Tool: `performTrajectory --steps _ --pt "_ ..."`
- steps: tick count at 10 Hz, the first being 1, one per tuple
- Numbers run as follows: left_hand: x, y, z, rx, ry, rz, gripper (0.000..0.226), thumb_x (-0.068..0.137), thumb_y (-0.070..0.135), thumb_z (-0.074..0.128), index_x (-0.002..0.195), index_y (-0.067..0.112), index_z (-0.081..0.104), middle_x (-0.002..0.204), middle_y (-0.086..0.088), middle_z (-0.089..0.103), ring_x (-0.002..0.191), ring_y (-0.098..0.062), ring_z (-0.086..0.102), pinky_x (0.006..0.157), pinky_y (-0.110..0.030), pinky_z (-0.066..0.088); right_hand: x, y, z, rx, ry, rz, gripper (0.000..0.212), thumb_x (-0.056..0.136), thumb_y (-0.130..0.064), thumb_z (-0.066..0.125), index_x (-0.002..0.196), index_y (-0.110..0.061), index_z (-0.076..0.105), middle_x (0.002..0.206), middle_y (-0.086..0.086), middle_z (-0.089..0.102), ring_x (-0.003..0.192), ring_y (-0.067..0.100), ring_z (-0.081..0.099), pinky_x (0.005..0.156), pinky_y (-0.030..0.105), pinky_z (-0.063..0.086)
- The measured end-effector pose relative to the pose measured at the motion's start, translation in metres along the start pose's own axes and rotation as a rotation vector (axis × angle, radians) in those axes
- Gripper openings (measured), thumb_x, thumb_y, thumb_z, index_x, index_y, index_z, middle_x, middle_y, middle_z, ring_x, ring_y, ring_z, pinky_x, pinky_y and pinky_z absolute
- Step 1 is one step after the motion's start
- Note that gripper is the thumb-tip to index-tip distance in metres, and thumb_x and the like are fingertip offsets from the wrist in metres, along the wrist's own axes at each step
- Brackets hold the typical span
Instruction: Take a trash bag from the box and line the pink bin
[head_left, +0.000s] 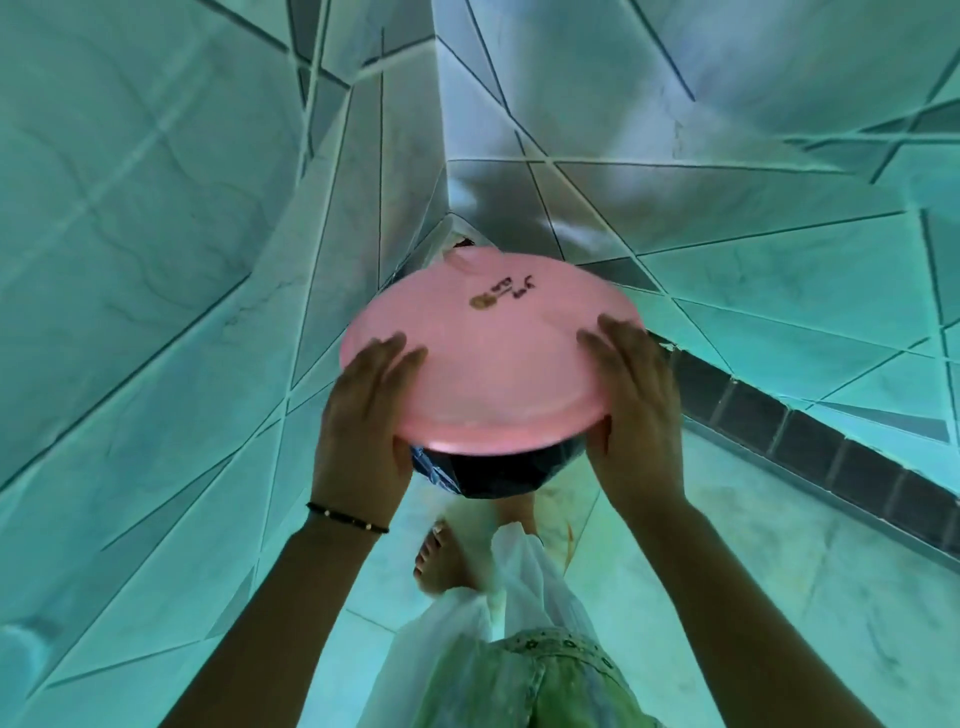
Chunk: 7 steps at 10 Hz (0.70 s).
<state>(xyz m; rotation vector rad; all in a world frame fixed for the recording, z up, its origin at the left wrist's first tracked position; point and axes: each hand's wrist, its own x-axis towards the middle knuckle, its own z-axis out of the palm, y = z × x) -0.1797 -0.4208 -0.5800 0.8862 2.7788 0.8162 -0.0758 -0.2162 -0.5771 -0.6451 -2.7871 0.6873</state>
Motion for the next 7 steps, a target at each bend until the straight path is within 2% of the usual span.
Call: performTrajectory --steps 1,2,3,4,5,6,7 --pt "-0.026 -0.009 0.025 0.131 -0.181 -0.004 0.071 0.072 -0.004 0.042 0.138 0.019 0.032 0.144 -0.017 0.042 0.132 -0.039 0.038 0.102 -0.058 0.039 -0.035 0.021 0.017 -0.064 -0.147 -0.012 0.072 0.072 -0.002 0.07 0.135 -0.016 0.041 0.144 0.014 0.044 0.135 0.035 0.035 0.108 0.05 0.027" --pt "-0.043 -0.017 0.05 0.258 -0.294 0.014 0.081 0.068 -0.003 0.055 0.141 0.02 0.029 0.144 -0.018 0.042 0.131 -0.042 0.04 0.098 -0.061 0.041 -0.056 0.037 0.033 -0.141 -0.267 -0.016 0.078 0.074 -0.015 0.074 0.14 -0.018 0.033 0.146 0.015 0.041 0.135 0.038 0.035 0.106 0.055 0.03" --pt "-0.053 -0.024 0.068 0.342 -0.427 0.001 0.095 0.06 -0.001 0.073 0.142 0.02 0.028 0.144 -0.017 0.042 0.13 -0.041 0.041 0.098 -0.059 0.04 -0.07 0.05 0.048 -0.198 -0.392 -0.005 0.088 0.074 -0.019 0.077 0.144 -0.022 0.024 0.149 0.013 0.036 0.138 0.036 0.029 0.108 0.054 0.025" --pt "-0.055 -0.025 0.077 0.335 -0.518 -0.036 0.096 0.056 -0.001 0.074 0.14 0.018 0.031 0.142 -0.018 0.044 0.128 -0.041 0.045 0.094 -0.059 0.045 -0.079 0.054 0.058 -0.234 -0.5 0.0 0.098 0.067 -0.011 0.081 0.145 -0.019 0.022 0.15 0.012 0.034 0.138 0.033 0.027 0.106 0.052 0.024" --pt "-0.058 -0.025 0.08 0.297 -0.553 -0.07 0.093 0.06 -0.008 0.067 0.142 0.018 0.033 0.147 -0.017 0.039 0.133 -0.04 0.039 0.094 -0.06 0.045 -0.083 0.052 0.062 -0.25 -0.548 0.027 0.095 0.067 -0.002 0.078 0.145 -0.019 0.027 0.151 0.012 0.035 0.137 0.036 0.033 0.105 0.051 0.024" --pt "-0.048 -0.021 0.071 0.217 -0.558 -0.112 0.089 0.067 -0.01 0.063 0.144 0.02 0.029 0.152 -0.014 0.029 0.139 -0.037 0.029 0.103 -0.058 0.04 -0.076 0.045 0.057 -0.225 -0.563 0.05 0.087 0.078 -0.005 0.068 0.148 -0.02 0.019 0.158 0.007 0.015 0.144 0.033 0.017 0.11 0.045 0.011" --pt "-0.042 -0.008 0.058 0.167 -0.621 -0.216 0.077 0.085 0.001 0.052 0.148 0.019 0.012 0.158 -0.006 0.014 0.144 -0.026 0.017 0.116 -0.043 0.025 -0.065 0.031 0.038 -0.175 -0.626 0.139 0.07 0.092 -0.011 0.051 0.149 -0.024 0.012 0.159 -0.001 0.009 0.146 0.026 0.009 0.115 0.04 0.006"
